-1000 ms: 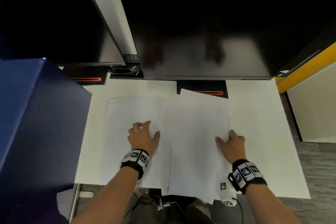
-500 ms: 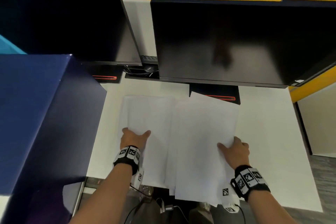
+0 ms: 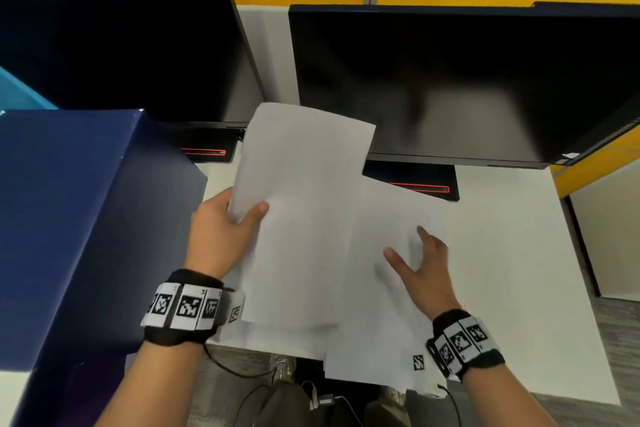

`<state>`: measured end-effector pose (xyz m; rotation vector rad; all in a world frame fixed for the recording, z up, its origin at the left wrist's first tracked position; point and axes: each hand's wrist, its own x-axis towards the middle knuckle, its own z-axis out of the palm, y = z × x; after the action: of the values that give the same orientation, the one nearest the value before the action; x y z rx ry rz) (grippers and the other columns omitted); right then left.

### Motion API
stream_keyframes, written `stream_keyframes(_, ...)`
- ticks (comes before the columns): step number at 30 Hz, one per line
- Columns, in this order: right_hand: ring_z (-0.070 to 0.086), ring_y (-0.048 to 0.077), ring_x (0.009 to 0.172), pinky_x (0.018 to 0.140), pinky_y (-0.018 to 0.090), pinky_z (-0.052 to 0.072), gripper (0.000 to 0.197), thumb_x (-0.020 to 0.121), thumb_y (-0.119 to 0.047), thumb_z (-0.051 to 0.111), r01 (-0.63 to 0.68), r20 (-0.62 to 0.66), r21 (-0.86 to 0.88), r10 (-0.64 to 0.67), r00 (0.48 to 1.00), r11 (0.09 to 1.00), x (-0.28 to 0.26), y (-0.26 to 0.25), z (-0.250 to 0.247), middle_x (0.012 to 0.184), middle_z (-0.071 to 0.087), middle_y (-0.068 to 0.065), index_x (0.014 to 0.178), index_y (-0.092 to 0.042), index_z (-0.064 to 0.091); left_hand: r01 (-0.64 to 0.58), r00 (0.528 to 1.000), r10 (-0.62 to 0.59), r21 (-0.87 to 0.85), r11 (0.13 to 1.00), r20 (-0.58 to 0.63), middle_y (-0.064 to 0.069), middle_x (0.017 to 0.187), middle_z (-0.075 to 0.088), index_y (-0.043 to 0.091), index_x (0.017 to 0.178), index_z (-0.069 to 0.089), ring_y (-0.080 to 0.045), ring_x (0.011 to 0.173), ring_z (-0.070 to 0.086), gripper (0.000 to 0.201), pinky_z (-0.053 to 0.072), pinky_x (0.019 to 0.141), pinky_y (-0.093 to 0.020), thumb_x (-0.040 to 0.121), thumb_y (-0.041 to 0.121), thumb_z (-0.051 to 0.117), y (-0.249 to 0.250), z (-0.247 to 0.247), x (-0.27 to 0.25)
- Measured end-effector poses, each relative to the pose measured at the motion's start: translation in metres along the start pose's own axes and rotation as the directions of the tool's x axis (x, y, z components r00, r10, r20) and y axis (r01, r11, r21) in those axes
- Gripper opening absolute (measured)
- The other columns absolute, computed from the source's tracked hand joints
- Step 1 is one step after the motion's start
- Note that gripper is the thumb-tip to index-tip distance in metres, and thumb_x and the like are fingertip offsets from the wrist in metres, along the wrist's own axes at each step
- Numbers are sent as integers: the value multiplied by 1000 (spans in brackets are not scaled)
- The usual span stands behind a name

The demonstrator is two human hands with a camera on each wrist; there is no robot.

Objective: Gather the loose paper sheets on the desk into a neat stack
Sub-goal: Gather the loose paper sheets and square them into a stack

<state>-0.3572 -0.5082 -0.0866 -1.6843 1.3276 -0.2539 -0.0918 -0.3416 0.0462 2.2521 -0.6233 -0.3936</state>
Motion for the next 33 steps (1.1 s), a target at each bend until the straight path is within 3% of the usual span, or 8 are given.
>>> stream_keyframes(2, 47, 6, 125, 105, 32, 39, 104, 68, -73, 65, 13, 143, 354, -68, 987, 935, -6, -31, 2, 144, 40, -7, 153, -27, 27, 57, 993, -48, -87, 995, 104, 5, 82, 71, 18, 94, 70, -5, 69, 64, 15, 44, 54, -16, 85, 28, 75, 1, 19, 2)
stream_keyframes(4, 49, -3, 120, 103, 28, 37, 81, 81, -59, 65, -52, 204, 420, -38, 978, 906, -3, -41, 6, 139, 45, -12, 149, -27, 34, 108, 977, -84, -113, 988, 198, 4, 90, 71, 15, 105, 72, -4, 72, 66, 27, 46, 55, -7, 83, 29, 76, -9, 52, 2)
stream_keyframes(9, 64, 22, 102, 96, 46, 53, 46, 77, -53, 66, -142, 24, 51, 141, 990, 989, 18, 3, 17, 108, 68, -1, 100, -14, 60, 254, 909, -214, -68, 965, 359, 2, 102, 75, 18, 108, 70, -13, 84, 69, 32, 48, 65, -14, 82, 35, 74, -47, 135, -13)
stream_keyframes(11, 66, 26, 99, 91, 42, 54, 33, 82, -39, 69, -177, 27, 35, 177, 984, 984, 18, 15, 14, 104, 70, 2, 103, -15, 62, 291, 903, -264, -31, 956, 340, 3, 103, 74, 19, 106, 69, -12, 87, 68, 28, 45, 66, -13, 82, 34, 73, -58, 153, -14)
stream_keyframes(17, 43, 44, 125, 102, 48, 40, 75, 86, -42, 65, -415, -173, -300, 379, 909, 859, 27, 51, -14, 137, 40, 25, 143, -3, 37, 330, 885, -360, 147, 932, 294, -3, 126, 61, 17, 132, 53, -19, 111, 60, 57, 46, 91, -26, 84, 46, 66, -74, 168, -11)
stream_keyframes(23, 49, 42, 123, 103, 46, 44, 73, 85, -43, 65, -304, 84, -435, 374, 924, 848, 8, 59, -1, 139, 39, 22, 141, -6, 37, 168, 846, -281, 274, 947, 454, -7, 138, 53, 15, 143, 40, -25, 123, 54, 68, 45, 104, -36, 86, 48, 58, -81, 185, -42)
stream_keyframes(28, 40, 42, 133, 110, 45, 36, 85, 87, -47, 65, -455, -92, -227, 446, 890, 861, 26, 54, -24, 148, 32, 25, 149, -1, 30, 144, 872, -234, 231, 962, 430, -6, 133, 56, 17, 144, 38, -21, 121, 55, 61, 42, 104, -29, 91, 40, 58, -91, 177, -40)
stream_keyframes(33, 45, 44, 125, 107, 46, 39, 78, 84, -39, 70, -355, -75, -127, 348, 934, 926, 53, 23, 4, 142, 32, 22, 144, -3, 35, 11, 860, -138, 253, 967, 491, -5, 125, 54, 18, 138, 49, -20, 111, 56, 58, 43, 94, -25, 91, 53, 52, -80, 184, -29)
